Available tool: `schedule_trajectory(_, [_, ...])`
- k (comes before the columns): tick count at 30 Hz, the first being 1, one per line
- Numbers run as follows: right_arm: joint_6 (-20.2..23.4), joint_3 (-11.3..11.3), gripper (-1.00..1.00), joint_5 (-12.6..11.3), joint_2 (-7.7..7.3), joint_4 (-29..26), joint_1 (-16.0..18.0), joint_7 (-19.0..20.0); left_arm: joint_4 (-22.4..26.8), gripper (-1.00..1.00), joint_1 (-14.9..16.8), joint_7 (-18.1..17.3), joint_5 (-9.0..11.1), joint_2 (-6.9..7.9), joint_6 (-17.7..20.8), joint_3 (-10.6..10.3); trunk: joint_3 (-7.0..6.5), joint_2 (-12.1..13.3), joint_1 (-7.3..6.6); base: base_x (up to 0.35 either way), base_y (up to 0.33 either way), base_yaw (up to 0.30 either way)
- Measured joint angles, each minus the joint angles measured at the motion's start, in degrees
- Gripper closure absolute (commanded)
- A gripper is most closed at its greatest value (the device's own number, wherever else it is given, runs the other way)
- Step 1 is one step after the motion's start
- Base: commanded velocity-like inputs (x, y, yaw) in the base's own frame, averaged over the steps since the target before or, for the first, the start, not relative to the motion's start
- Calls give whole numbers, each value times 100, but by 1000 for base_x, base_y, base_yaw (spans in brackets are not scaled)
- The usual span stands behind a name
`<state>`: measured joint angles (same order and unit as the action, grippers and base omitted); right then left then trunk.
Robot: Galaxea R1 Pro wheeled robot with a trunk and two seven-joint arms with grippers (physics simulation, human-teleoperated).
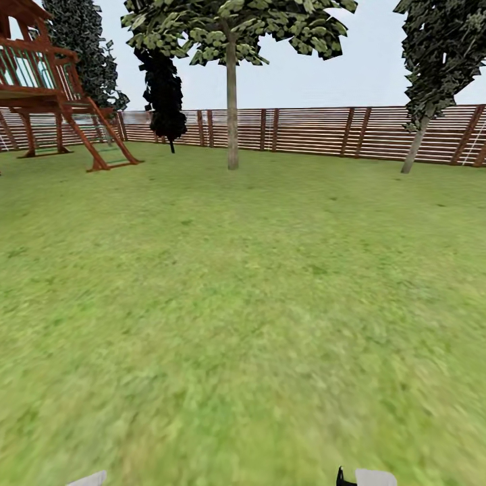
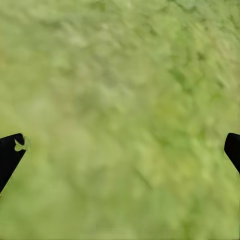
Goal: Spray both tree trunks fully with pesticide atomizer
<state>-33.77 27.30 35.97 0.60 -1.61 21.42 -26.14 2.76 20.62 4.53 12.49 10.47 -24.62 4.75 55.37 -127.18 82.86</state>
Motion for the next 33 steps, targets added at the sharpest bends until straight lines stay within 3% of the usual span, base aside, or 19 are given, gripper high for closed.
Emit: schedule_trajectory(33, [0, 0, -100, 0, 0, -1, 0, 0, 0, 100, 0, -10, 9, -16, 0, -6, 0, 0, 0, 340, 0, 0])
